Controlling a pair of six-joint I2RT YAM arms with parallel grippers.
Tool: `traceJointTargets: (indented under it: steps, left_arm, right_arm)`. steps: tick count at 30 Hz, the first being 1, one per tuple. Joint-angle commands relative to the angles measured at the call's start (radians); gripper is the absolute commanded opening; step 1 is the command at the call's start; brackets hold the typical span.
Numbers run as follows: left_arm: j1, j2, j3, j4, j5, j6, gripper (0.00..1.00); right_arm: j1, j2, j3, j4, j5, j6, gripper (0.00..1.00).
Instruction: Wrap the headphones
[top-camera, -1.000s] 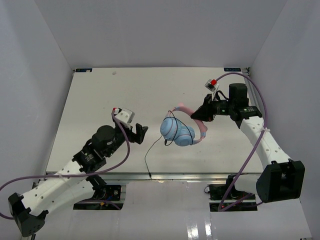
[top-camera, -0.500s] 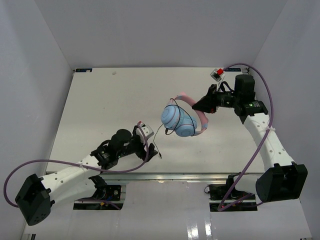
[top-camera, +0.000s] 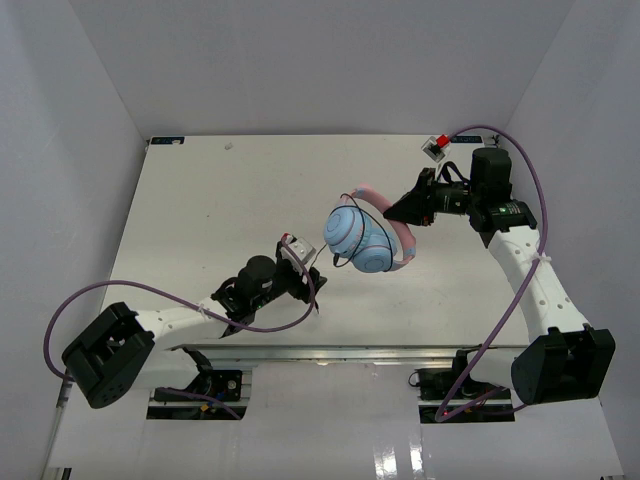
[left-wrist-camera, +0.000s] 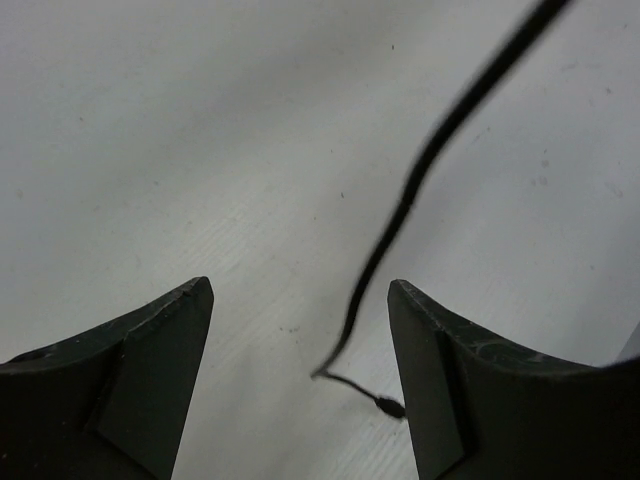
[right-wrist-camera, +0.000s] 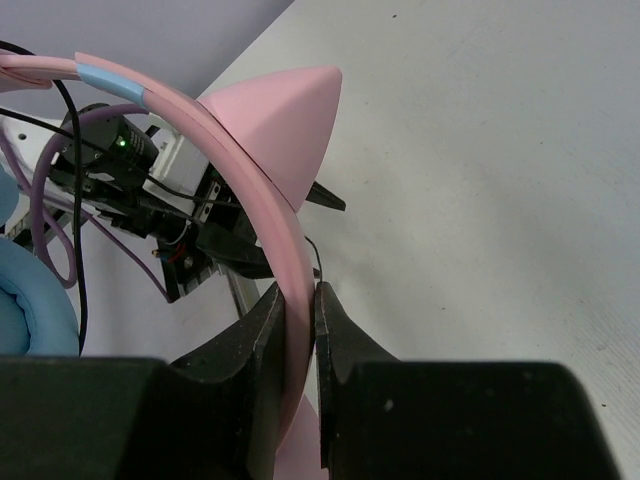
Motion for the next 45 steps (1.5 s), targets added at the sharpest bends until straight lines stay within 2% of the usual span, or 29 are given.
traceJointTargets:
  steps: [1, 2, 4, 6, 7, 9, 13, 16, 19, 23, 28, 33, 41, 45]
  left_arm:
    - [0.003, 0.013, -0.004, 0.163, -0.007, -0.044, 0.77]
    - [0.003, 0.032, 0.008, 0.162, 0.026, -0.051, 0.72]
    - [0.002, 0.076, 0.027, 0.156, 0.056, -0.063, 0.49]
    - [0.002, 0.100, 0.038, 0.177, 0.105, -0.093, 0.16]
    - [0.002, 0.106, 0.037, 0.186, 0.119, -0.101, 0.04]
    - [0.003, 0.105, 0.028, 0.188, 0.179, -0.137, 0.00]
    - [0.001, 0.106, -0.027, 0.290, 0.232, -0.248, 0.00]
    - [-0.013, 0.147, -0.038, 0.361, 0.220, -0.359, 0.00]
    - [-0.047, 0.200, 0.016, 0.335, 0.208, -0.407, 0.00]
    - [-0.088, 0.227, 0.145, 0.156, 0.197, -0.427, 0.00]
    - [-0.098, 0.226, 0.247, -0.053, 0.202, -0.428, 0.00]
    - [-0.105, 0.254, 0.358, -0.233, 0.223, -0.418, 0.00]
    - [-0.150, 0.285, 0.536, -0.500, 0.186, -0.337, 0.00]
    - [-0.155, 0.214, 0.580, -0.698, 0.096, -0.244, 0.00]
  right_arm:
    - [-0.008, -0.038, 0.026, 0.071, -0.067, 0.072, 0.08]
    - [-0.008, -0.039, 0.017, 0.089, -0.069, 0.086, 0.08]
    - [-0.008, -0.043, 0.000, 0.130, -0.076, 0.121, 0.08]
    - [-0.008, -0.047, -0.004, 0.136, -0.074, 0.127, 0.08]
    - [-0.008, -0.051, -0.002, 0.134, -0.069, 0.123, 0.08]
    - [-0.009, -0.068, 0.002, 0.130, -0.049, 0.113, 0.08]
    - [0.004, -0.089, -0.005, 0.182, 0.111, 0.208, 0.08]
    - [0.034, -0.107, -0.036, 0.244, 0.294, 0.313, 0.08]
    - [0.084, -0.117, -0.045, 0.231, 0.550, 0.354, 0.08]
    - [0.125, -0.120, -0.039, 0.172, 0.856, 0.323, 0.08]
    - [0.154, -0.143, -0.172, 0.254, 1.029, 0.283, 0.08]
    - [0.223, -0.093, -0.246, 0.314, 1.221, 0.212, 0.08]
    - [0.270, -0.011, -0.272, 0.400, 1.442, 0.038, 0.08]
    - [0.275, 0.019, -0.315, 0.424, 1.441, -0.082, 0.08]
